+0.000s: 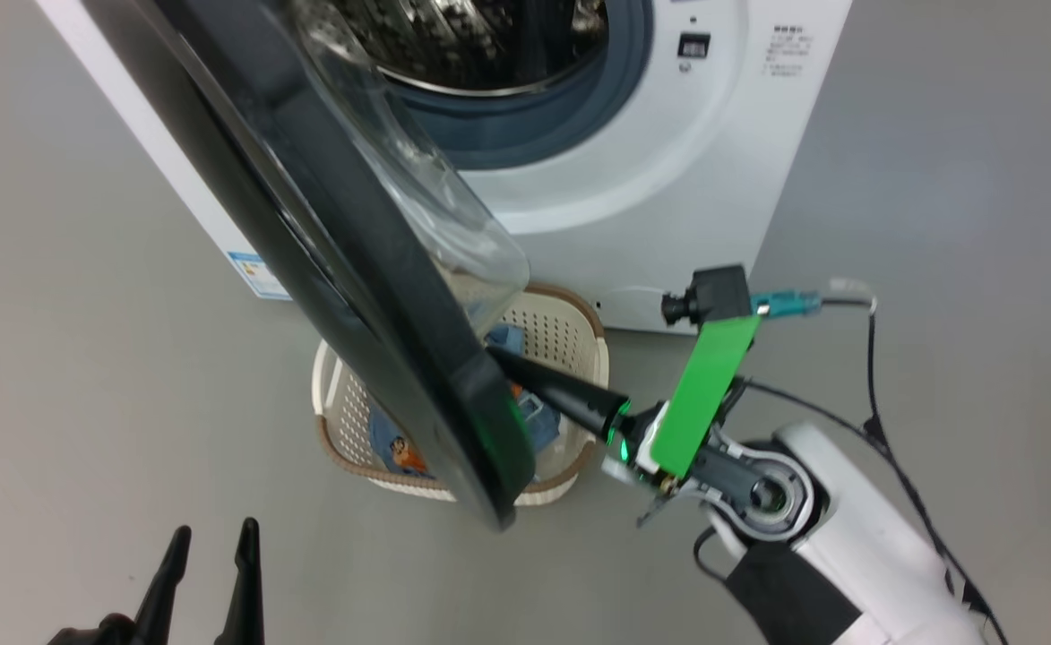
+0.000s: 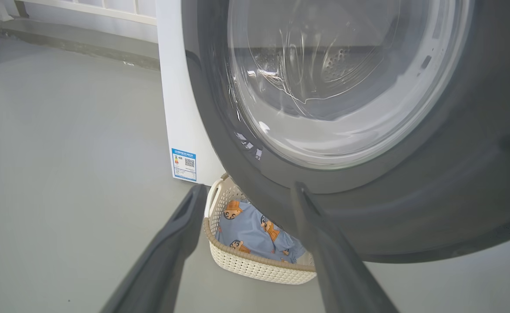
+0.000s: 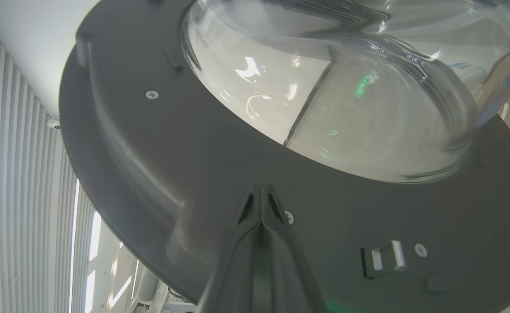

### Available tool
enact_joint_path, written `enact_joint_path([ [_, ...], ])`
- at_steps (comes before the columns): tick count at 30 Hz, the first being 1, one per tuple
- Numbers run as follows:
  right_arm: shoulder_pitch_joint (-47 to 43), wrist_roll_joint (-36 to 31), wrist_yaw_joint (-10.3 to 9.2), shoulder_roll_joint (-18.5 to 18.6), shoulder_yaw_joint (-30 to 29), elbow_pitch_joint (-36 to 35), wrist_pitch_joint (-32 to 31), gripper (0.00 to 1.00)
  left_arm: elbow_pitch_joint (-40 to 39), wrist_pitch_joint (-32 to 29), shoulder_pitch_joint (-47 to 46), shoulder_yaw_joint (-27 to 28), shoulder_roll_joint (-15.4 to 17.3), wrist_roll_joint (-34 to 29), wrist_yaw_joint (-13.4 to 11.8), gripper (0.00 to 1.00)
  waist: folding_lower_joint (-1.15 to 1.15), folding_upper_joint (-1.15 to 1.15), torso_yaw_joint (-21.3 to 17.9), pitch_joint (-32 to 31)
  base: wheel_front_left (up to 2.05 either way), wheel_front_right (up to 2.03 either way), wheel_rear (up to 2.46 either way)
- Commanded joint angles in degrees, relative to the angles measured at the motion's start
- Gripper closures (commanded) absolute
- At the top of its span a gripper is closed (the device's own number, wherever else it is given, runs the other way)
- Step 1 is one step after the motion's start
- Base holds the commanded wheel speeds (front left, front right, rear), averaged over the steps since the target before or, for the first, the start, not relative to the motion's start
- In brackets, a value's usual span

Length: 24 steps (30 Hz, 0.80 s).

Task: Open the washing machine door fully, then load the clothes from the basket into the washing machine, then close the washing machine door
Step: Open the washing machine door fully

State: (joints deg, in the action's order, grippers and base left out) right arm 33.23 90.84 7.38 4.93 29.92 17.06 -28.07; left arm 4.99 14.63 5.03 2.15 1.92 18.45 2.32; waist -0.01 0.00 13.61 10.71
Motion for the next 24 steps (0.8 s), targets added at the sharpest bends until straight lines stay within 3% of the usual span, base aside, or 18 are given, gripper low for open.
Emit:
enact_joint_path([
  [1,-0.80,0.75,0.11,-1.99,1.67,-1.58,0.55,1.00,-1.13,0.37,-0.19,1.72,0.96,0.18,-0.30,0.00,0.01,0.00,1.26,-2.18,0.00,0.00,0.00],
  [24,-1.27,7.19,0.11,-2.04,16.75,0.73,17.87,1.00,-1.04,0.37,1.96,0.58,0.96,-0.23,-0.13,0.00,0.01,0.00,6.66,-6.07,0.00,0.00,0.00],
])
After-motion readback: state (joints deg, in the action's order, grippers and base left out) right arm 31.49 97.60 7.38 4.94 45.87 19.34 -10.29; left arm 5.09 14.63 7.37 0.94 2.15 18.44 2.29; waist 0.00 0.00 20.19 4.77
